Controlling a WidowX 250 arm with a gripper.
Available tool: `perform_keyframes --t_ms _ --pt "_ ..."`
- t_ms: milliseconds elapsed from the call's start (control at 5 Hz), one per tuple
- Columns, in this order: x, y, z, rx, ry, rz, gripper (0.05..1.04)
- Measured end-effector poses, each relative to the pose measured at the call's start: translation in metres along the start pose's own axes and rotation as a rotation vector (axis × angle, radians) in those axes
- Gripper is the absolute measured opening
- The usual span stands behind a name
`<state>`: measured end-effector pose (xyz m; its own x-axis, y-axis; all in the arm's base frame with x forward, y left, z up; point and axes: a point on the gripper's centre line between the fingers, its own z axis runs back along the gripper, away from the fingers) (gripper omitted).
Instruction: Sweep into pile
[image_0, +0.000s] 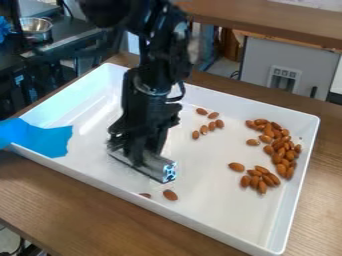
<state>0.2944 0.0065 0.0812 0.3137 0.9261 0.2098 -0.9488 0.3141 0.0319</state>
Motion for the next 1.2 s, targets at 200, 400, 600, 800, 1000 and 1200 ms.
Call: perform_keyframes --t_ms 200,400,600,800,1000,1200 --pt "-0.002 0.004 -0.005 0.010 -0.022 -0.032 0.366" --pt "-0.002 0.006 -0.006 0.013 -0.025 -0.037 0.366" --pt "0.001 0.007 -0.006 0.016 -0.045 -0.040 0.366" --pt "0.002 0.007 -0.010 0.007 -0.083 -0.060 0.366" --pt "0.004 0.008 -0.013 0.000 -0.103 -0.080 0.366" --pt "0.005 0.008 -0.016 -0.002 -0.120 -0.122 0.366"
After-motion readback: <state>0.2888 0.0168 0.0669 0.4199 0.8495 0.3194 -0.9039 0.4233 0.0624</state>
